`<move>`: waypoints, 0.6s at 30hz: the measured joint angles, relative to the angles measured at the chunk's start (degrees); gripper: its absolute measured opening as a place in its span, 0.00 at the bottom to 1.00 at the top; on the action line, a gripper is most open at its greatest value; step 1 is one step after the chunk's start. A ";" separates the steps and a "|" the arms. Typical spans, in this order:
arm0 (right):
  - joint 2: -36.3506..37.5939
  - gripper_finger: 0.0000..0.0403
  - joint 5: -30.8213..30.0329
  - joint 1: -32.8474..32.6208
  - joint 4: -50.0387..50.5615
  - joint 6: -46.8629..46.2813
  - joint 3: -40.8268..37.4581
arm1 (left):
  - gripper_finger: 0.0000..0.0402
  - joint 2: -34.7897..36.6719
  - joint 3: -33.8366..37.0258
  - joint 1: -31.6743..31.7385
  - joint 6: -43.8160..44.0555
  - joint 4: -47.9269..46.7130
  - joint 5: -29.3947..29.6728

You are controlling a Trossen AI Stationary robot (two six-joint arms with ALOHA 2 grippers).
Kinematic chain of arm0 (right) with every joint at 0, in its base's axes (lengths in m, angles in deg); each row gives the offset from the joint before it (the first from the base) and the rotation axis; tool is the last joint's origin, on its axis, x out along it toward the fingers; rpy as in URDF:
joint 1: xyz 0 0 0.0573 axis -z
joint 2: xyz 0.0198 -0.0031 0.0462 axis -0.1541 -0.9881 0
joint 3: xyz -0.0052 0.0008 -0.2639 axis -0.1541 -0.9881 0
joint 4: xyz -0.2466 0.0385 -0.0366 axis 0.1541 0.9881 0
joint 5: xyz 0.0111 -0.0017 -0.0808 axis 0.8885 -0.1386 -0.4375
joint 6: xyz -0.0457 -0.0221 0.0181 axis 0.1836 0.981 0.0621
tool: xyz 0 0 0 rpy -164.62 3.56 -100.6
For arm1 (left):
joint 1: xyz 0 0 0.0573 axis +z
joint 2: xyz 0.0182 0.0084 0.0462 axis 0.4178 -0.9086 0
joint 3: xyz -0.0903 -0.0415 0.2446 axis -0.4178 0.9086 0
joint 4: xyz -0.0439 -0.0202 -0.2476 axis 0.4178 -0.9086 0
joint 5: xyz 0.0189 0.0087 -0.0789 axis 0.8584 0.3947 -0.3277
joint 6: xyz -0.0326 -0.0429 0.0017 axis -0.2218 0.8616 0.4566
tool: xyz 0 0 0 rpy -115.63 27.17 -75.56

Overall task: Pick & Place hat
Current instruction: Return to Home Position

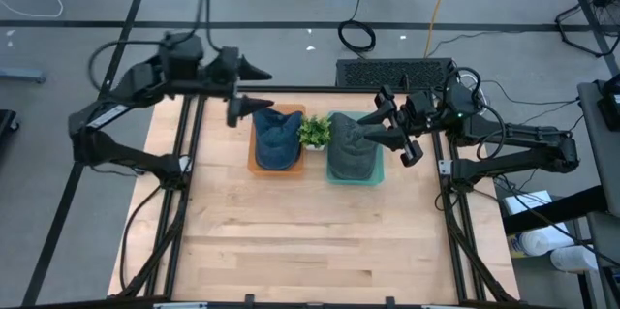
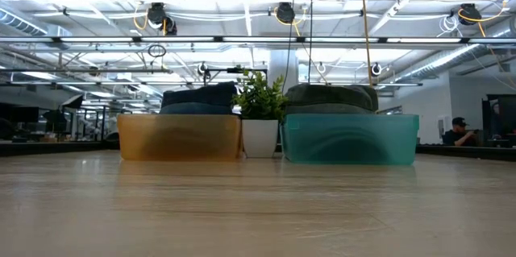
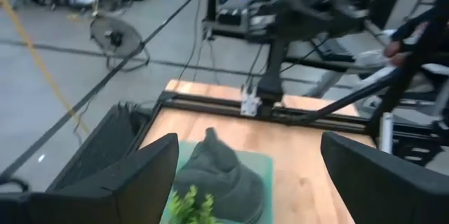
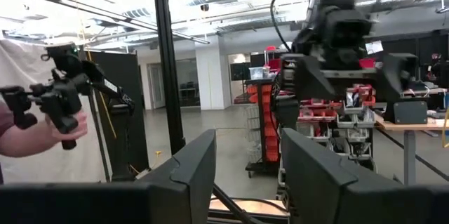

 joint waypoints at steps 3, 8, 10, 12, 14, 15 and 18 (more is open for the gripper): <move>-0.01 0.38 0.15 -0.01 -0.02 -1.77 0.00 | 0.90 2.25 0.00 -1.96 -0.60 -0.04 0.00; 0.00 0.37 0.22 0.00 0.31 -4.40 0.00 | 0.90 5.04 0.00 -5.70 -2.34 -0.99 0.07; -0.02 0.37 0.22 0.00 0.39 -4.56 0.00 | 0.89 5.64 0.00 -7.30 -2.99 -1.00 0.20; 0.08 0.37 0.37 -0.01 0.85 -5.59 0.00 | 0.89 6.37 0.19 -8.50 -3.32 -0.96 0.24; 0.88 0.37 0.46 0.22 3.09 -5.51 0.00 | 0.89 7.81 1.35 -9.14 -3.82 -0.57 0.26; 1.51 0.37 0.97 0.57 4.75 -4.62 0.00 | 0.89 8.75 2.27 -9.34 -3.89 -0.30 0.40; 4.15 0.37 2.07 1.96 10.91 -2.25 0.00 | 0.90 12.41 6.81 -9.38 -2.71 1.81 1.19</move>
